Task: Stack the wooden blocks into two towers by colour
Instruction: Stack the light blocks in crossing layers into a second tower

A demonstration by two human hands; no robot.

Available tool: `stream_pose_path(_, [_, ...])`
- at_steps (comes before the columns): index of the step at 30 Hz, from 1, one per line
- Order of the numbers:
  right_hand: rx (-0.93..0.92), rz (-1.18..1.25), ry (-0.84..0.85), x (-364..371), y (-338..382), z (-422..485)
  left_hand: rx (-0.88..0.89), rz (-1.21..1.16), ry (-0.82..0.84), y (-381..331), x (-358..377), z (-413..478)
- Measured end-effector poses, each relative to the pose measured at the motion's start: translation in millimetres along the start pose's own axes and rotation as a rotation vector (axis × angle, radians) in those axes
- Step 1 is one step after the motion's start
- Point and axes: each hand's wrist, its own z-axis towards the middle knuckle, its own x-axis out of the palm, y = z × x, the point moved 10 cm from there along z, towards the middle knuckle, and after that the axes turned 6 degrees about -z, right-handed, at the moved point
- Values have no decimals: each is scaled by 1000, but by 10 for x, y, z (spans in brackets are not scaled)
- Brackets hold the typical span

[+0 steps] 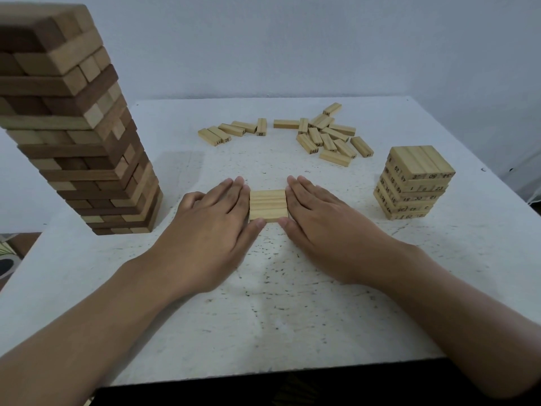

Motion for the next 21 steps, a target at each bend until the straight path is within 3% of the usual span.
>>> stream_pose_path(6, [-12, 46, 3, -8, -30, -4, 1, -17, 7, 18, -17, 2])
stream_pose_path(9, [6, 206, 17, -36, -102, -6, 3, -106, 9, 74, -39, 6])
stream_pose_path(15, [40, 443, -185, -260, -259, 17, 3, -436, -21, 144, -185, 16])
stream_pose_path(21, [-6, 464, -193, -262, -274, 39, 31, -355, -25, 159, -163, 49])
